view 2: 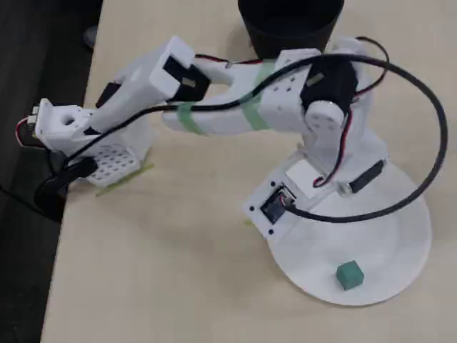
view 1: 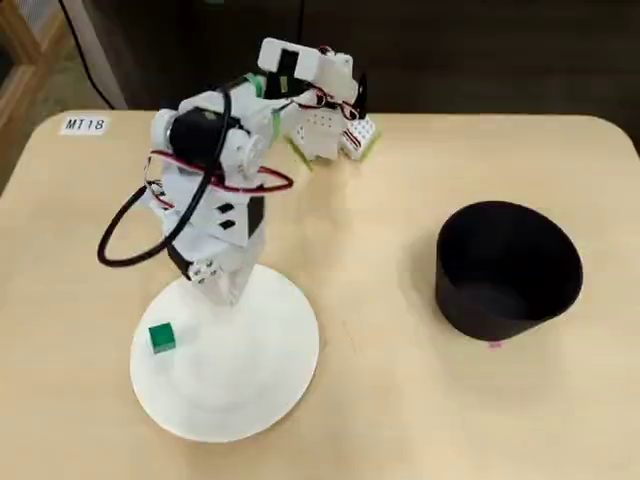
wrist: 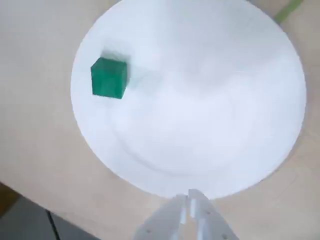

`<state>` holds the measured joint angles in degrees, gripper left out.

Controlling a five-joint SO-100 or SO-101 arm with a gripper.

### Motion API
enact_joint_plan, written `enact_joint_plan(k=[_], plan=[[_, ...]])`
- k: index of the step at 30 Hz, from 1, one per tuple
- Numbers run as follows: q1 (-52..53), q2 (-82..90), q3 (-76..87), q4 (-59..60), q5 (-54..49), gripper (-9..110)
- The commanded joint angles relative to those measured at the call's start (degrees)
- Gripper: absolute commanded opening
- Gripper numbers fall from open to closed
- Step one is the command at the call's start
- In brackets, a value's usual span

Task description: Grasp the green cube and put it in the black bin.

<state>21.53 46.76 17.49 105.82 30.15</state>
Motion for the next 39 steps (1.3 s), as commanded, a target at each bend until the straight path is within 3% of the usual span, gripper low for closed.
enact_joint_plan(k=[1, 18, 26, 39], plan=[[1.93, 0.79, 0.18, 0.44, 3.52, 0], [10.81, -6.42, -5.01, 0.26, 10.46, 1], [10.11, -14.06, -14.94, 0.26, 4.66, 21], [7.29, -21.53, -23.55, -2.46, 0.79, 26]])
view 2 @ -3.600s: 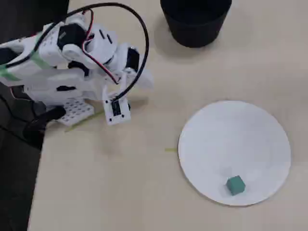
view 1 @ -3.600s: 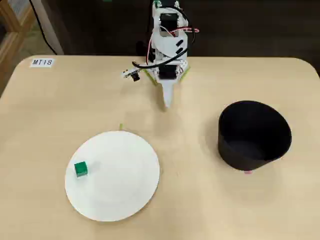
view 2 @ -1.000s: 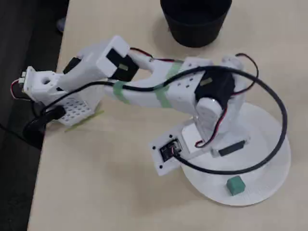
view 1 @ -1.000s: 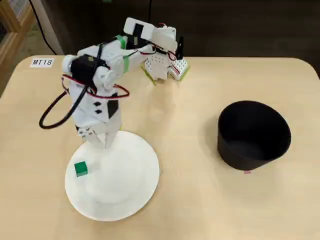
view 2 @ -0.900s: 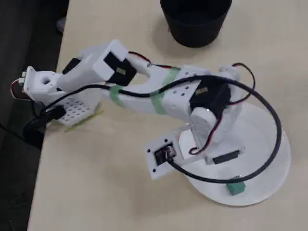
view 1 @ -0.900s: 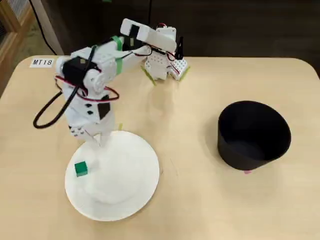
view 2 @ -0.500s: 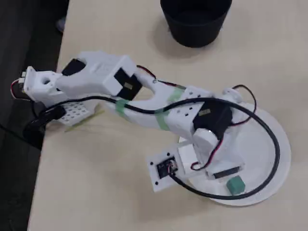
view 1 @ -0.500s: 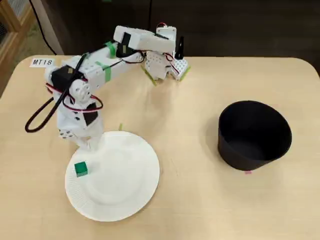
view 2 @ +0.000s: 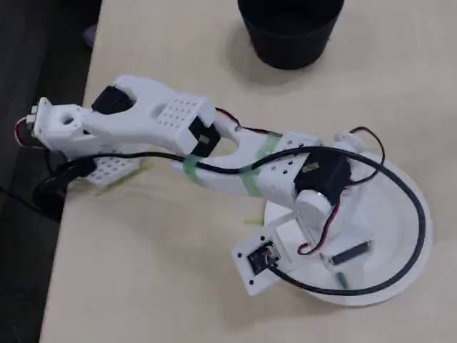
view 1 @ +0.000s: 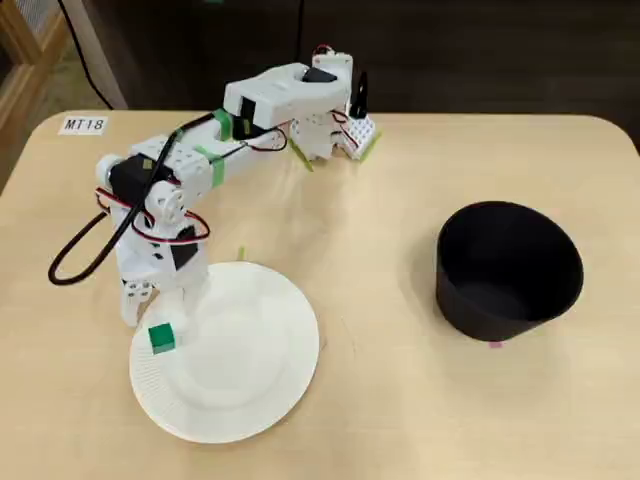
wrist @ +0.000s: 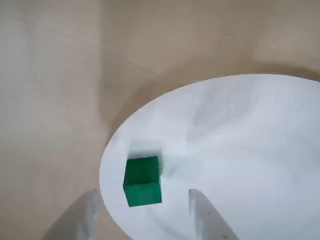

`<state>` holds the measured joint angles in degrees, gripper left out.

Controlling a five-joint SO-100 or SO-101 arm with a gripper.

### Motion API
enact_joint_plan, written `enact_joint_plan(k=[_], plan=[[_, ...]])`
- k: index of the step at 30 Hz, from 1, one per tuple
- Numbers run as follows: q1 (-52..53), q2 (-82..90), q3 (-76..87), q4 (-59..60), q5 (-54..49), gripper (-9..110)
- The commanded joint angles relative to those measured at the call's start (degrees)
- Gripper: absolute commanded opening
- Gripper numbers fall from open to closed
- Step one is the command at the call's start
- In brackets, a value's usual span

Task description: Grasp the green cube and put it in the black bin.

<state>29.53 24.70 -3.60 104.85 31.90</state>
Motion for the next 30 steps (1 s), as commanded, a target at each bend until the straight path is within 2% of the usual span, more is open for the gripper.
enact_joint_plan(k=[1, 17, 30], plan=[[-0.97, 0.53, -2.46, -2.37, -1.58, 26], [-0.26, -1.76, -2.46, -6.59, -2.55, 25], [0.53, -3.69, -2.46, -10.11, -1.41, 20]])
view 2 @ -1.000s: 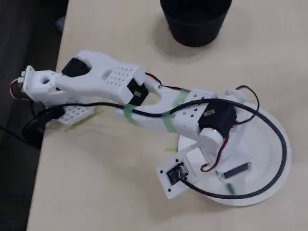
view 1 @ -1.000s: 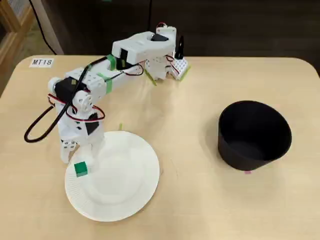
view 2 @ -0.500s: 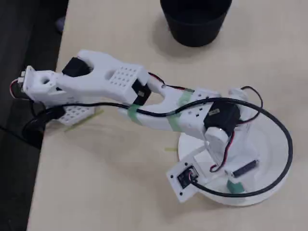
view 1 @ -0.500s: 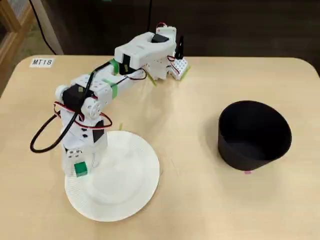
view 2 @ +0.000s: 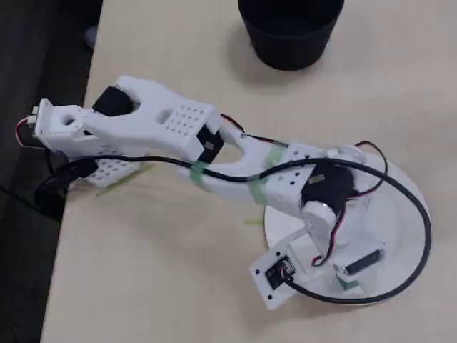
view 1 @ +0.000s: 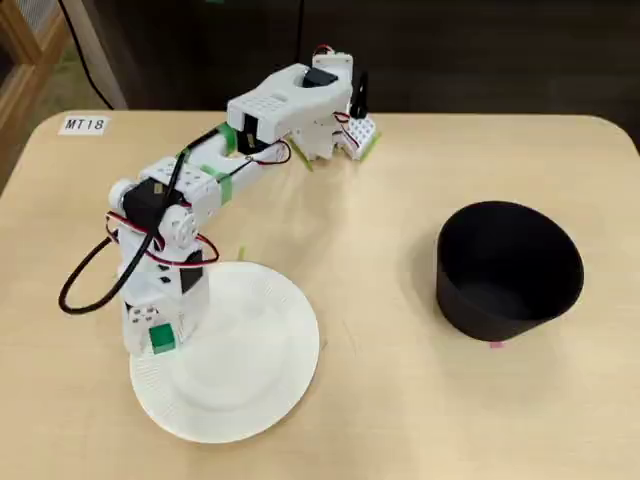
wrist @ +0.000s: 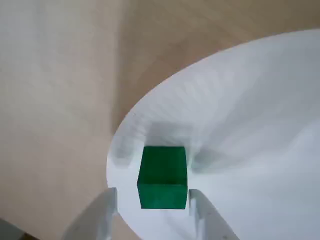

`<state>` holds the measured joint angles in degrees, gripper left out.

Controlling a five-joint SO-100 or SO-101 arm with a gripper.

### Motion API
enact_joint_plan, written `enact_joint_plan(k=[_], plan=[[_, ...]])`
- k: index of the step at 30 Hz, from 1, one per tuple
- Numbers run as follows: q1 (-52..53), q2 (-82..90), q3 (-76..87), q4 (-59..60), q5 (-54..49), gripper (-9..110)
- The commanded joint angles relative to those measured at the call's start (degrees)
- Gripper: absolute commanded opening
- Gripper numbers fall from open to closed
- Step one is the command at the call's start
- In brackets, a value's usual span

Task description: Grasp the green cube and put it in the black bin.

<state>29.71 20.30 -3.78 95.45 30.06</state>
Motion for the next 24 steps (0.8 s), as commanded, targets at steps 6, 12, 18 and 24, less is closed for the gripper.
enact_joint_plan(k=[6, 12, 18, 24], plan=[[0.44, 0.00, -2.29, -1.58, 0.62, 19], [0.35, -0.88, -2.37, -2.46, 0.79, 19], [0.62, -1.41, -2.72, -4.13, 1.23, 13], [1.23, -3.43, -6.42, -4.39, 1.41, 5]])
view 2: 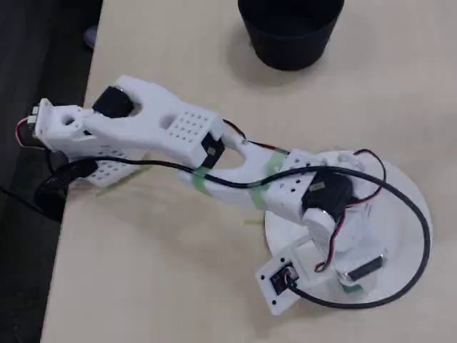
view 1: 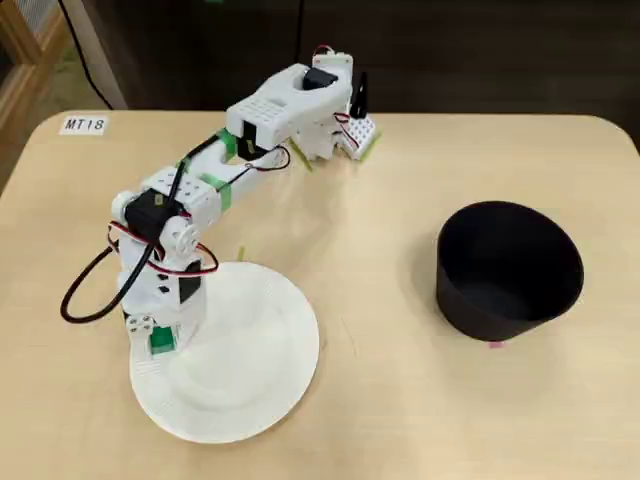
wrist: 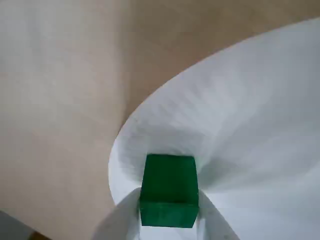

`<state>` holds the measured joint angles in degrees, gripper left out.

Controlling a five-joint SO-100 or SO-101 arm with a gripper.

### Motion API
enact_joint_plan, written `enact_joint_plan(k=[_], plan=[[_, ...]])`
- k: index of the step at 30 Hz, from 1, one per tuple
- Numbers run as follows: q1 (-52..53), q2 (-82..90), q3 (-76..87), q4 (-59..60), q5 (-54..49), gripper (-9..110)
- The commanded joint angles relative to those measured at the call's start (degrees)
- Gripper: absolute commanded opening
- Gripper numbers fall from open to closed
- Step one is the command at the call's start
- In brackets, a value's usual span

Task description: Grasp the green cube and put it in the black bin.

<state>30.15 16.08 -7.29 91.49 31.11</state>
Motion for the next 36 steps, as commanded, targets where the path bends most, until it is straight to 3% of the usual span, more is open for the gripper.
enact_joint_plan(k=[1, 7, 12, 18, 23, 36], plan=[[0.88, 0.70, -2.99, -0.53, 0.35, 4], [0.97, 0.53, -2.99, -0.88, 0.18, 2], [0.18, 0.53, -3.43, 0.53, -0.18, 16], [0.26, 0.53, -4.39, 1.67, 0.26, 12], [0.62, 0.09, -4.92, 1.58, 0.62, 0], [-1.23, 4.48, -7.29, 3.69, -1.05, 0]])
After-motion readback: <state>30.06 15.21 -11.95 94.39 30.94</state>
